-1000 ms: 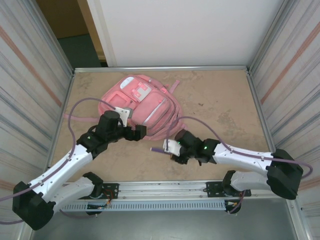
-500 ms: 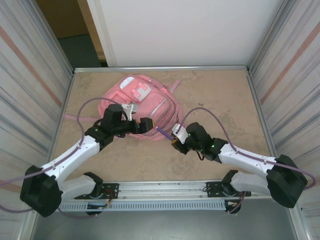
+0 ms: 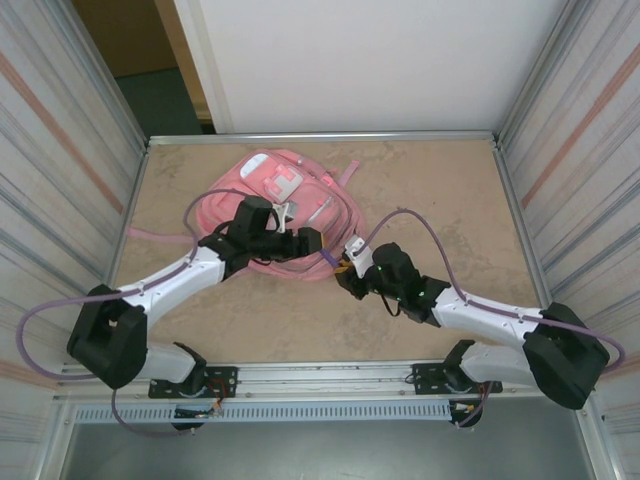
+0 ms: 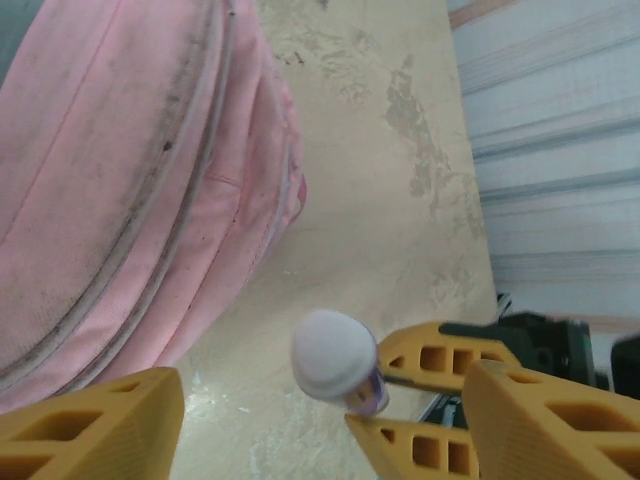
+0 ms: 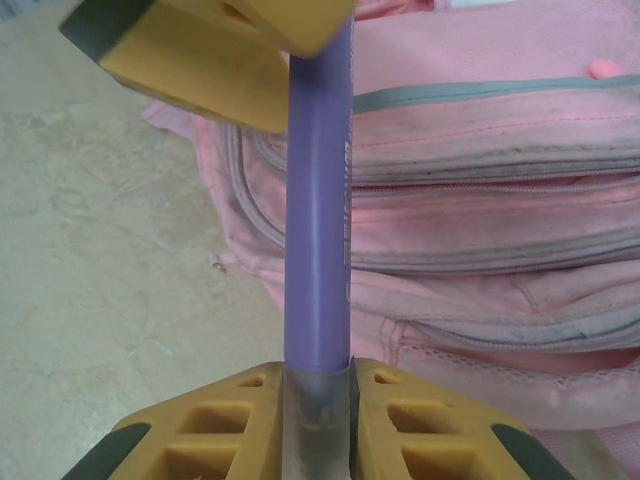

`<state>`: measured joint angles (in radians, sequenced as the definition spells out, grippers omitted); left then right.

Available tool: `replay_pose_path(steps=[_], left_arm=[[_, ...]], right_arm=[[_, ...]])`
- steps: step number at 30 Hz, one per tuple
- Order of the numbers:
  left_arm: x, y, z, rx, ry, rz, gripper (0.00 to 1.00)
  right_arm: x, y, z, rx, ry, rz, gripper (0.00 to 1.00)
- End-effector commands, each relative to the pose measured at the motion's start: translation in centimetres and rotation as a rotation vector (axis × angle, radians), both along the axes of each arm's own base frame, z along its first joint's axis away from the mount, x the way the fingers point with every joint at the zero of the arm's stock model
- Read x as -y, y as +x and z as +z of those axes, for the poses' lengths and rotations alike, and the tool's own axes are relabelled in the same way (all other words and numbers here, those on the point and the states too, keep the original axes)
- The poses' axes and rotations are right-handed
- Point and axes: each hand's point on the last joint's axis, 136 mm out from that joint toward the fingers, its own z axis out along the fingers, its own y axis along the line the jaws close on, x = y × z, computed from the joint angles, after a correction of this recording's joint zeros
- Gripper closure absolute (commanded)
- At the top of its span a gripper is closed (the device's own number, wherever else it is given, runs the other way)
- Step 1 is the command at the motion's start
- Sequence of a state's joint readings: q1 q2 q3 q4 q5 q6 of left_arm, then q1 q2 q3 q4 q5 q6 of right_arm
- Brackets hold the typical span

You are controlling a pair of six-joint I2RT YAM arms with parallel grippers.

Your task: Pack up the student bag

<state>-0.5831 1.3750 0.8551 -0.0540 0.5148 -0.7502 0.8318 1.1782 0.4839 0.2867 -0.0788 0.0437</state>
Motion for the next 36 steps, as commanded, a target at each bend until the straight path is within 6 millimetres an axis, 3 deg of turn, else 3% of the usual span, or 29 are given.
replay_pose_path(steps=[1, 8, 10, 18, 22, 27, 32, 36], left_arm=[[1.0, 0.7, 2.2, 0.04, -0.098, 0.021, 0.41], [1.0, 0.6, 2.5, 0.072, -0.062, -0.008, 0.79], [0.9, 0.5, 2.4, 0.072, -0.047, -0.016, 0.84], [0.7, 0.4, 2.0, 0.102, -0.016, -0.024, 0.87], [0.8, -0.1, 2.5, 0.13, -0.004, -0.077, 0.87], [0.6, -1.1, 4.0, 0.212, 0.043, -0.185, 0.9], [0.9, -2.2, 6.1, 0.37, -0.001, -0.286, 0.93], [1.4, -3.1, 7.4, 0.426, -0.037, -0.367, 0.93]], right_arm=[[-1.5, 0.6, 1.2, 0.018, 0.062, -0.004, 0.8], [-2.9, 1.1, 1.4, 0.009, 0.091, 0.005, 0.79], [-2.8, 1.0, 1.8, 0.014, 0.097, 0.002, 0.78], [-2.4, 0.5, 3.4, 0.0, 0.143, 0.04, 0.69], [-3.0, 0.1, 4.6, -0.173, 0.213, 0.153, 0.57], [-2.5, 0.5, 6.0, -0.388, 0.282, 0.226, 0.5], [-3.3, -2.5, 6.0, -0.507, 0.286, 0.409, 0.49], [-3.5, -3.1, 5.8, -0.519, 0.293, 0.443, 0.5]])
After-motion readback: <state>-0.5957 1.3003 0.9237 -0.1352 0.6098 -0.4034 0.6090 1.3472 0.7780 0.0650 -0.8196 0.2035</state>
